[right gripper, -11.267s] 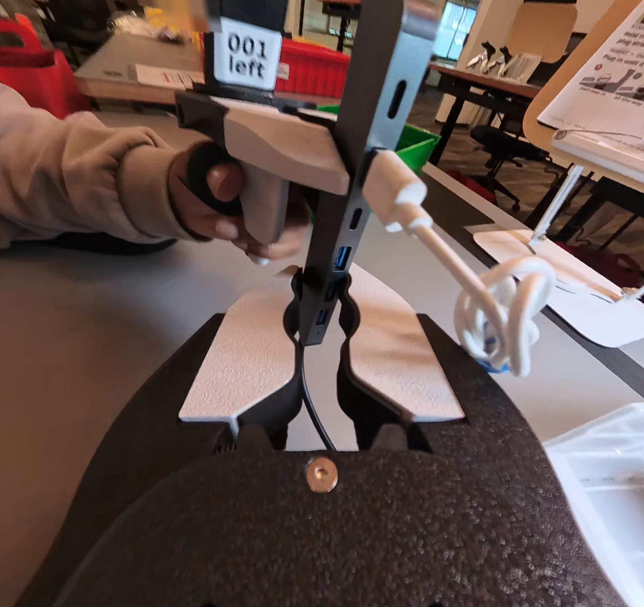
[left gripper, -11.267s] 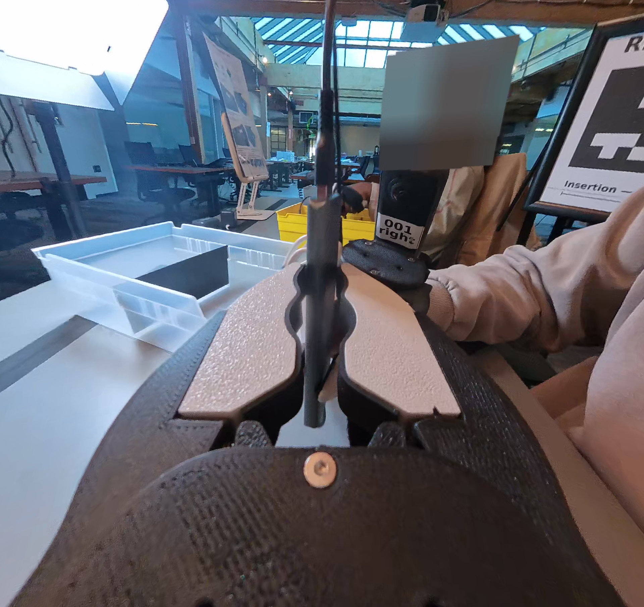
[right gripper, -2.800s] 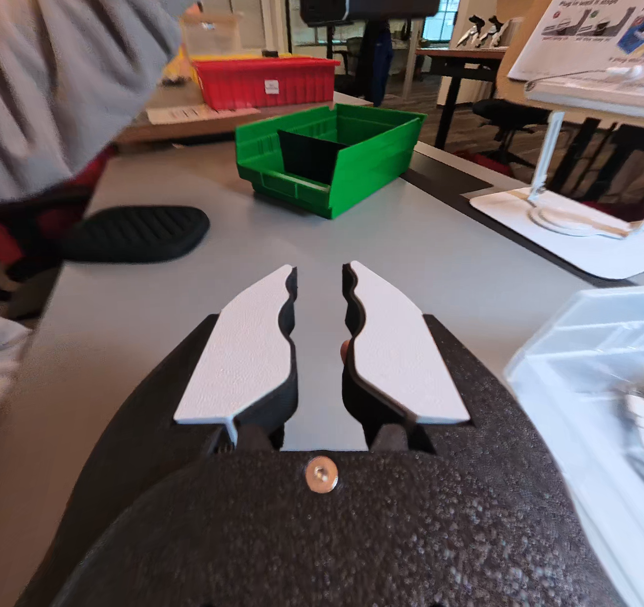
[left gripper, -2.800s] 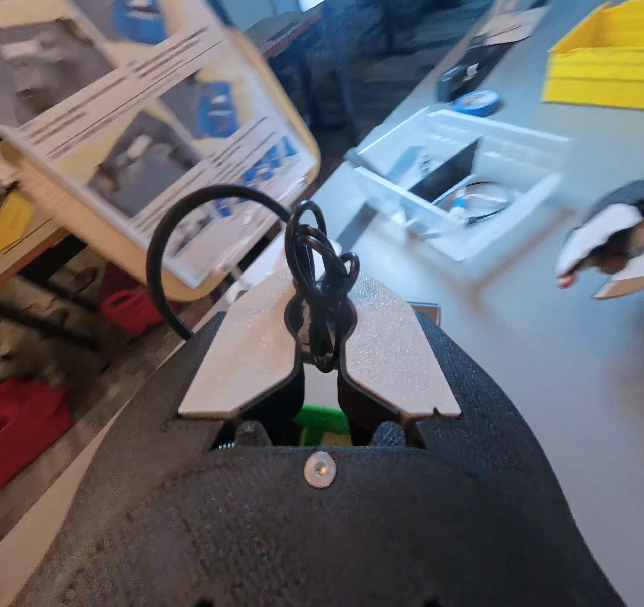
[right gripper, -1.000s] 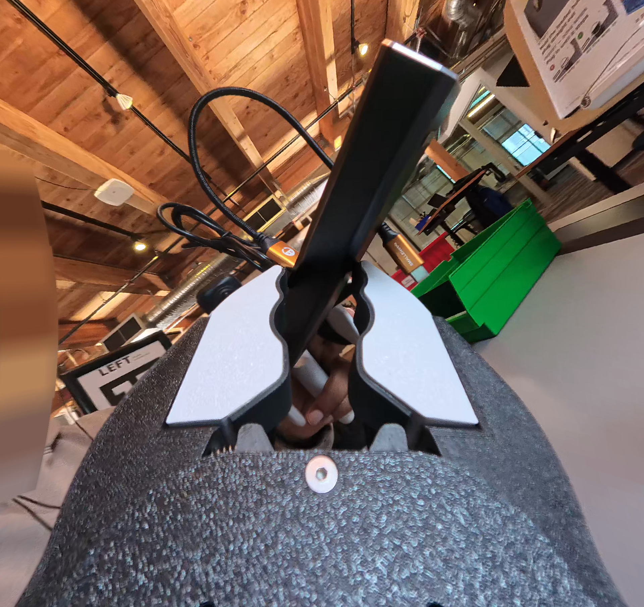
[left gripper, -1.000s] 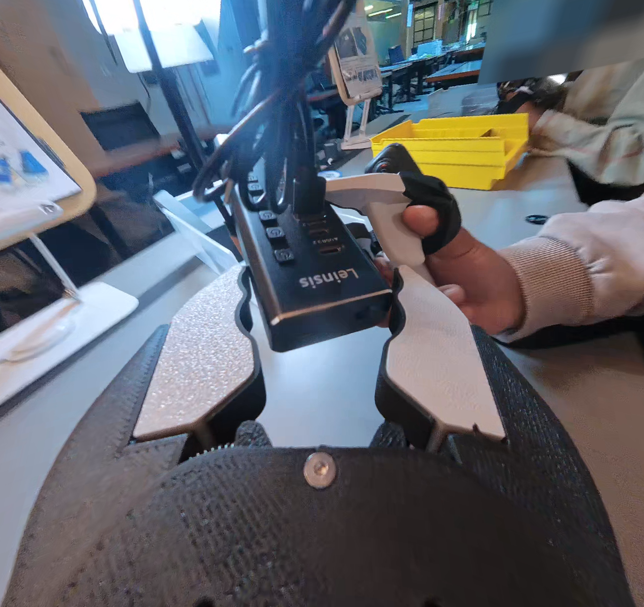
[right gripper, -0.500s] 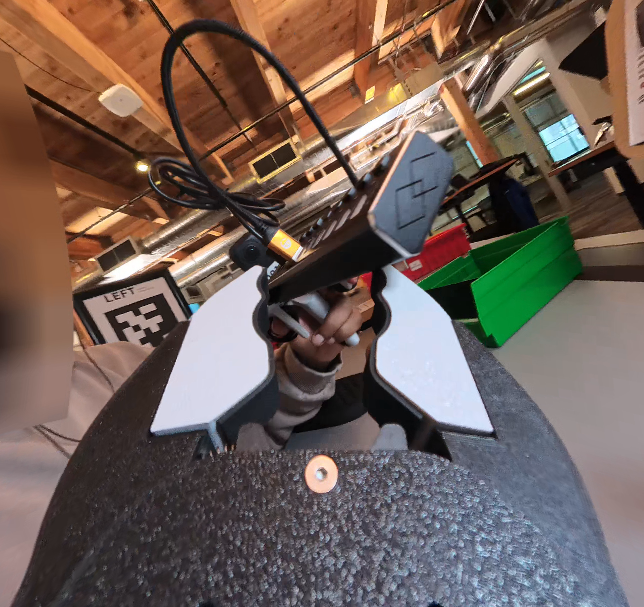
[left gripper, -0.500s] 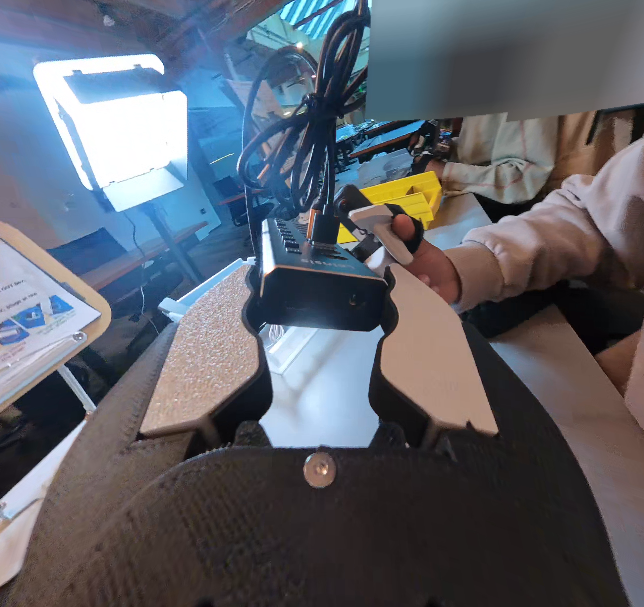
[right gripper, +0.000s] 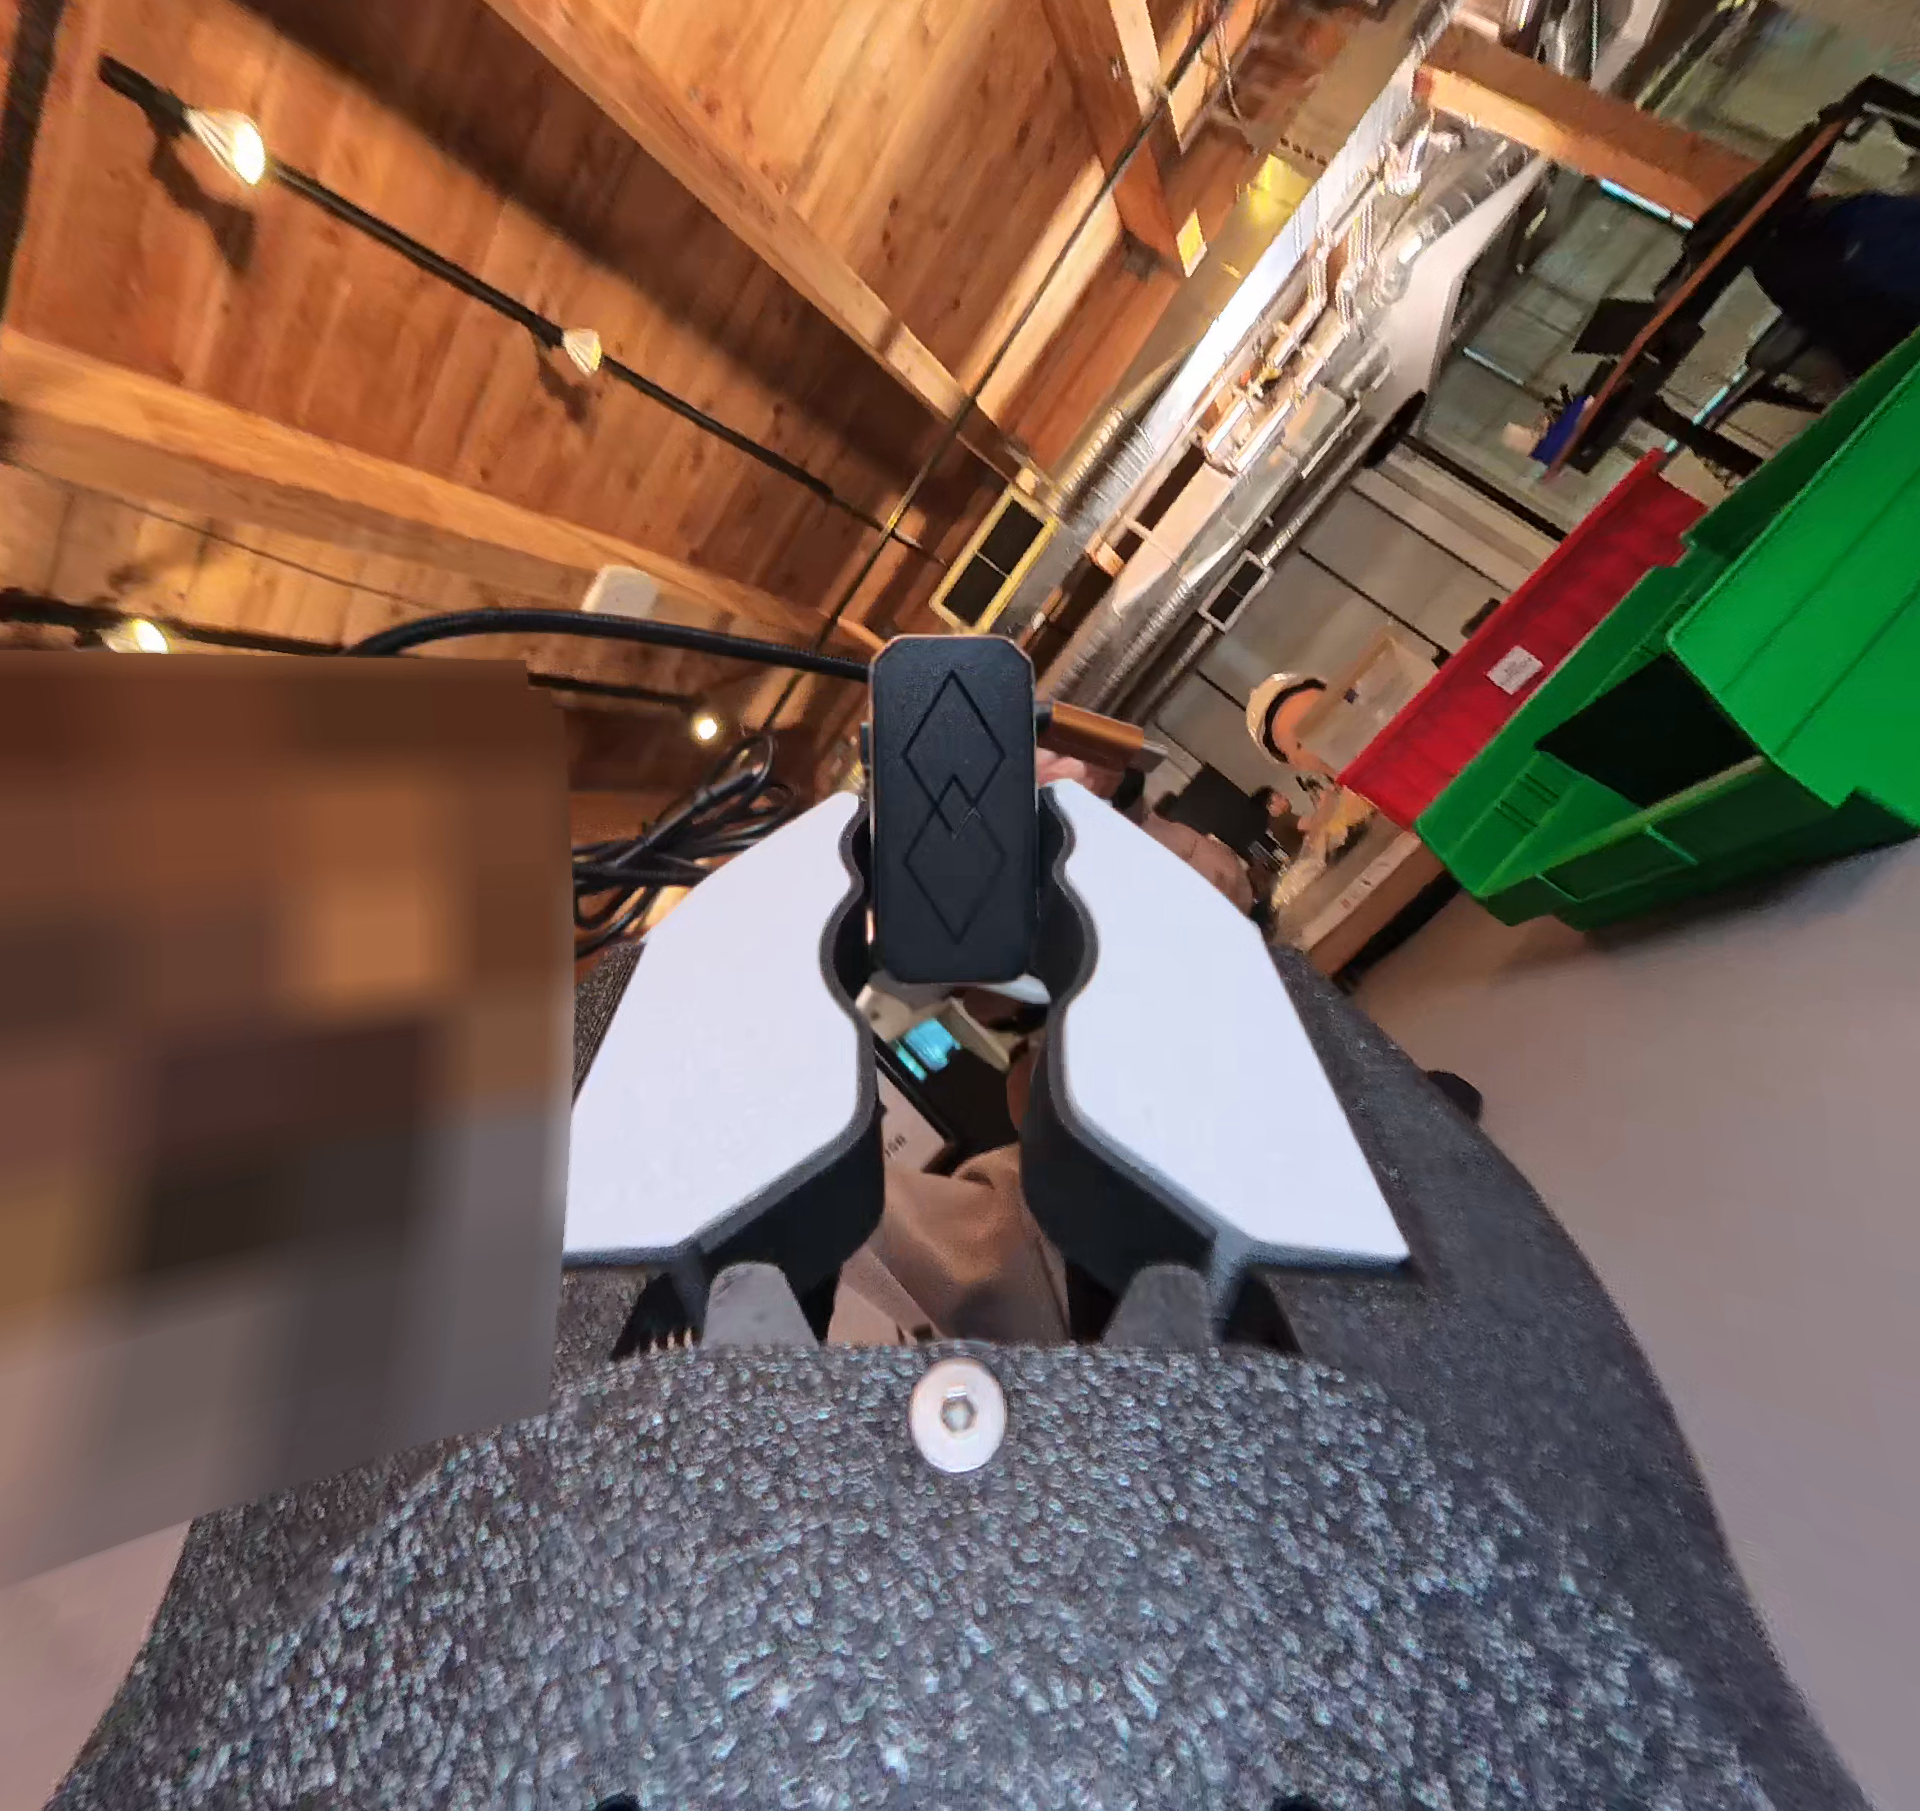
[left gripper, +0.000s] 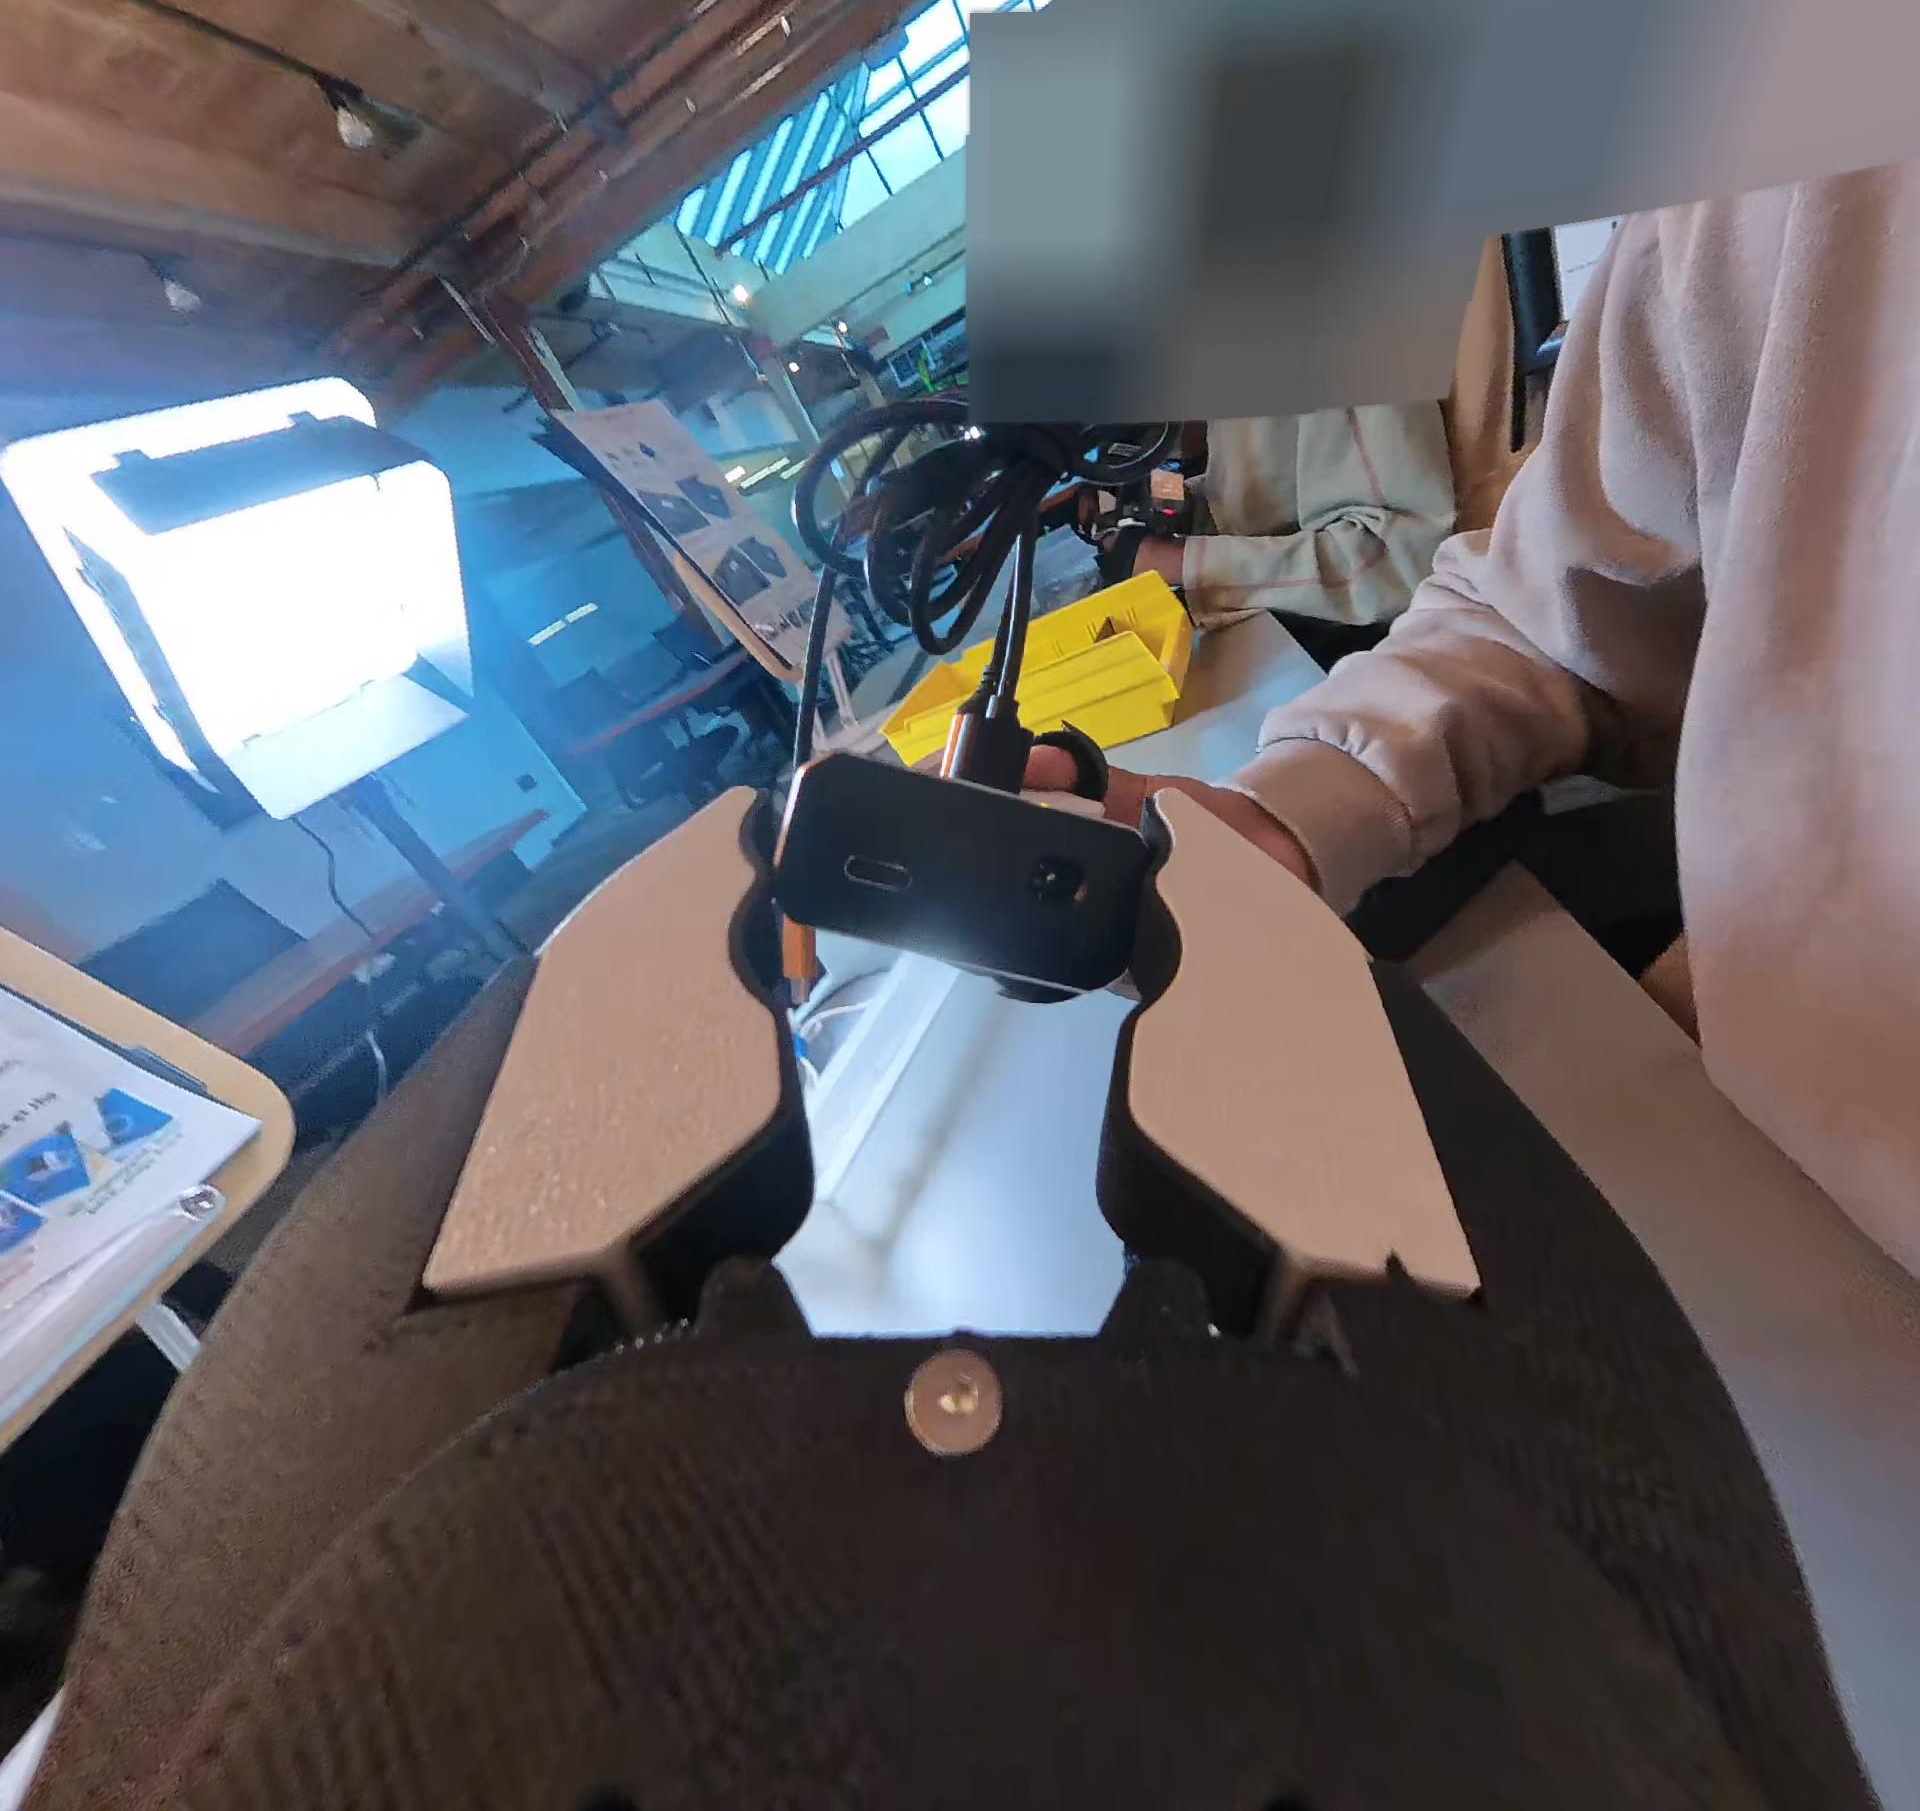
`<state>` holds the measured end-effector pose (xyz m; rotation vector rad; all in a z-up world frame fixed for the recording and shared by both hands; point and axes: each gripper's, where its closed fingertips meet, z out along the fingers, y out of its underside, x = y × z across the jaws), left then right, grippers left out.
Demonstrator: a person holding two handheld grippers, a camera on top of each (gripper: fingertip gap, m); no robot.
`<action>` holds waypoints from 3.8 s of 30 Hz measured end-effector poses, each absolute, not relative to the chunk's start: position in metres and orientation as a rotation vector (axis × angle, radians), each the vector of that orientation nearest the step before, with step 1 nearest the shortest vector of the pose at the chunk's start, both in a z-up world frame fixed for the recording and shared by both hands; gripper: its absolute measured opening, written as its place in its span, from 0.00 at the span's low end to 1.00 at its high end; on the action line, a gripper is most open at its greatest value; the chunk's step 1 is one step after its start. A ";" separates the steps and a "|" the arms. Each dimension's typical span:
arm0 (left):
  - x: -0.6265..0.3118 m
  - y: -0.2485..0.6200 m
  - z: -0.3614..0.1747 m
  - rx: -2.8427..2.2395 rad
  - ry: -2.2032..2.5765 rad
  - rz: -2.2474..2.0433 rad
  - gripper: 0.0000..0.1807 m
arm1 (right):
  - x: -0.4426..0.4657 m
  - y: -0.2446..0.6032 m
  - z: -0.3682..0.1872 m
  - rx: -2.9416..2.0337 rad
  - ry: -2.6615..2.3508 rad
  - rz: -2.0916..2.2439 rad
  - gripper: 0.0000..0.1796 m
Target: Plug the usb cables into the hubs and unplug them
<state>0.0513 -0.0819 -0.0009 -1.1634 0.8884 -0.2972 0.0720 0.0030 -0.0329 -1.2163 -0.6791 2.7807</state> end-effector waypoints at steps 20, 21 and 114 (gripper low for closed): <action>0.056 -0.077 0.010 -1.113 0.755 -0.290 0.35 | 0.044 -0.028 -0.064 -1.488 -0.554 2.915 0.23; 0.052 -0.078 0.013 -1.118 0.738 -0.316 0.34 | 0.042 -0.025 -0.069 -1.521 -0.594 2.847 0.24; -0.019 -0.050 -0.022 -1.335 0.530 -0.468 0.35 | 0.059 0.218 -0.085 -1.296 -1.716 0.540 0.12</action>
